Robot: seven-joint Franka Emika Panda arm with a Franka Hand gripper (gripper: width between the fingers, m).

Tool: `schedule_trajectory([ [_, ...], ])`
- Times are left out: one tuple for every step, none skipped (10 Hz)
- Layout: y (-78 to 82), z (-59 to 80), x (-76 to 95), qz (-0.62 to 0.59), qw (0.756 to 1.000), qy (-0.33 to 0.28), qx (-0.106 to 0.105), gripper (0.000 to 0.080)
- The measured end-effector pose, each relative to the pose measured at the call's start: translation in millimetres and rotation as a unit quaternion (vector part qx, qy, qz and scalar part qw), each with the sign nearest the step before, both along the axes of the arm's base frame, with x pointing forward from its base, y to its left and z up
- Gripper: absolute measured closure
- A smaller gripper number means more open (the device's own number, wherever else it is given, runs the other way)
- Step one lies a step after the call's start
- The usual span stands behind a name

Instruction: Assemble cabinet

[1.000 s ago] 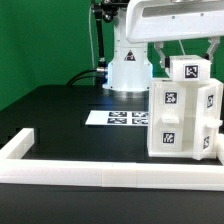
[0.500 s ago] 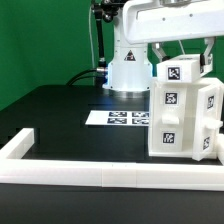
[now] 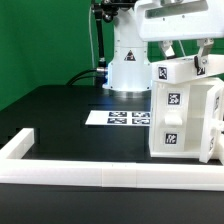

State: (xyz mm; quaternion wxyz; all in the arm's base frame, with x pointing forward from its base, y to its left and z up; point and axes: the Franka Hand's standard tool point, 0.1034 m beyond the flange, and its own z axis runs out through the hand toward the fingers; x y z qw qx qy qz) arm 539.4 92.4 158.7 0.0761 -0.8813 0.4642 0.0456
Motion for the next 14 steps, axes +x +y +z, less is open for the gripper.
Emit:
schedule_trajectory([
  [-0.3,0.0,0.1,-0.035,0.999,0.006,0.0,0.0246],
  [-1.4,-0.3,1.9,-0.094,0.996,0.008,0.009,0.0246],
  [-0.8,0.1,3.7,-0.179,0.984,0.011,0.014,0.0246],
  [-1.0,0.5,6.1,-0.233,0.972,0.01,0.015,0.0246],
  [-0.3,0.3,7.6,-0.264,0.964,0.005,0.017,0.0246],
  [-0.6,0.5,8.3,-0.28,0.96,0.006,0.018,0.0246],
  [-0.6,0.5,8.3,-0.279,0.96,0.006,0.018,0.0246],
  [-0.4,0.2,8.1,-0.277,0.961,0.006,0.018,0.0208],
  [-0.2,-0.2,8.0,-0.277,0.961,0.006,0.018,0.0166],
  [-0.1,0.2,7.3,-0.267,0.964,0.006,0.017,0.0166],
  [0.0,4.7,3.6,-0.228,0.973,0.014,0.018,0.0152],
  [0.7,10.4,1.4,-0.216,0.976,0.023,0.02,0.0152],
  [3.6,18.6,-0.7,-0.161,0.986,0.027,0.021,0.0152],
  [7.3,25.6,0.5,-0.103,0.994,0.023,0.023,0.015],
])
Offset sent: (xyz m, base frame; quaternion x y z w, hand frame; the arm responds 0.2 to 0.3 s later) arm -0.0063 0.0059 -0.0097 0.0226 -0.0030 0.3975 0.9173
